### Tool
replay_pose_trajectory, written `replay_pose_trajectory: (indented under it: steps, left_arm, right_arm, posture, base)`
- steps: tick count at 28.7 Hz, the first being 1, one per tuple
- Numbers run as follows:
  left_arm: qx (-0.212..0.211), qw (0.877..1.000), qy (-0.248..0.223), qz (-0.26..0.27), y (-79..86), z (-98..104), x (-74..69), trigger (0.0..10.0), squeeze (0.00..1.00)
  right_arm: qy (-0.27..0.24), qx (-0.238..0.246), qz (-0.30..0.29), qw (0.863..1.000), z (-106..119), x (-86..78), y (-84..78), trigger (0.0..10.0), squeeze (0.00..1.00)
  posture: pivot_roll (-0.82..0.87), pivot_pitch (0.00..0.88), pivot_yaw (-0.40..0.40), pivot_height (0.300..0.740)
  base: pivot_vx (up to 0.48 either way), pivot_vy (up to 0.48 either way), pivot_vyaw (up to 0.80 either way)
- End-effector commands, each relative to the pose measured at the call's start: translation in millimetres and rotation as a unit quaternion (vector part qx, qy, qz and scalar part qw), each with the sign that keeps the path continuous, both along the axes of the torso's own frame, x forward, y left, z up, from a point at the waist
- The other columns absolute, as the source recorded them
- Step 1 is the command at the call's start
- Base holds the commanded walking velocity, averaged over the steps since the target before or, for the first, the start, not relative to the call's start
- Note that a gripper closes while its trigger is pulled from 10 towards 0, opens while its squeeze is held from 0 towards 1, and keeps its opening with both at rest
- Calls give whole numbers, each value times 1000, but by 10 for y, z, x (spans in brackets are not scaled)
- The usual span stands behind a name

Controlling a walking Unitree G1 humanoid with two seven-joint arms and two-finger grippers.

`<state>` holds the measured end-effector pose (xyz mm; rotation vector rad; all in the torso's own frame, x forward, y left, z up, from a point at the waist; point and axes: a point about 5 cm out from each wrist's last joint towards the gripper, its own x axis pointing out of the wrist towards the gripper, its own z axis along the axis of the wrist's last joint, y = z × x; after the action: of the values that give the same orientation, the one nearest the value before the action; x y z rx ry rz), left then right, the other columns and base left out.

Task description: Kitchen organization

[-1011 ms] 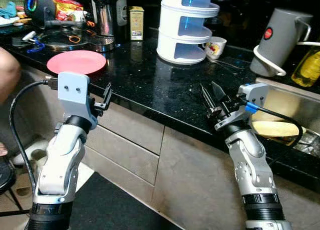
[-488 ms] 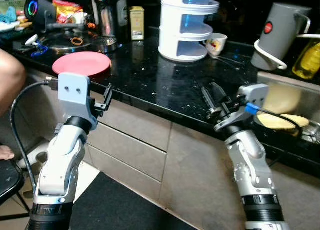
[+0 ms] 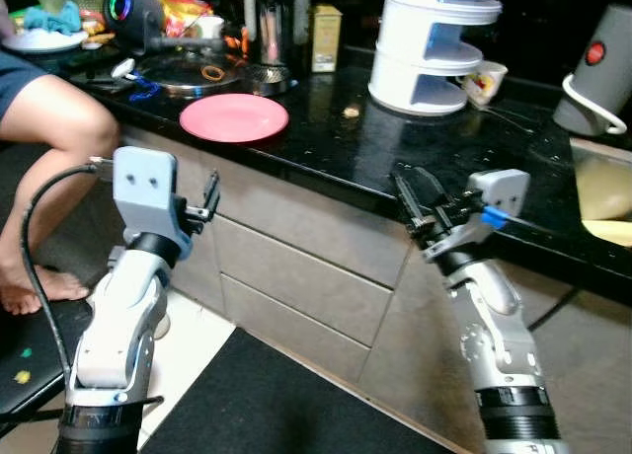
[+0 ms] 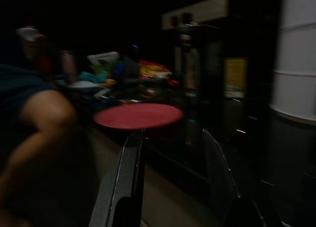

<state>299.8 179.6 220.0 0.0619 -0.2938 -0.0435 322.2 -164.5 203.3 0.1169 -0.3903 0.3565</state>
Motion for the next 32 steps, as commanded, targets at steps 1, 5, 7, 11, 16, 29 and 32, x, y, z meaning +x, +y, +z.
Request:
replay_pose_trajectory:
  steps: [1,5,7,11,16,29,32]
  left_arm:
    - [-5,1000,11,-3,-24,-49,8,10000,0]
    - [-6,1000,10,-3,-24,-47,11,10000,0]
    - [-5,1000,10,-3,-23,-47,13,10000,0]
    - [-4,1000,13,-6,-26,-57,9,10000,0]
    - [1,1000,16,-14,-54,-55,2,10000,0]
    - [-17,1000,11,-20,-89,-45,15,10000,0]
    - [-27,1000,1,-15,-72,-18,16,10000,0]
  right_arm:
    - [9,-4,-4,1000,-38,-11,-36,10000,0]
    - [10,-5,-3,1000,-39,-13,-38,10000,0]
    - [11,-5,-3,1000,-39,-11,-39,10000,0]
    - [11,-5,-1,1000,-40,-14,-33,10000,0]
    - [12,-6,1,1000,-42,-18,-32,10000,0]
    - [17,-6,0,1000,-72,-51,-59,10000,0]
    - [18,-7,0,1000,-72,-48,-63,10000,0]
  posture:
    - [-60,0,-62,740]
    - [-61,0,-63,740]
    - [-60,0,-64,740]
    - [-61,0,-65,740]
    - [-61,0,-65,740]
    - [-81,0,-58,740]
    - [-79,0,-60,740]
  base:
    - [0,0,0]
    - [0,0,0]
    - [0,0,0]
    - [0,0,0]
    - [0,-436,0]
    - [0,-258,0]
    - [0,-160,0]
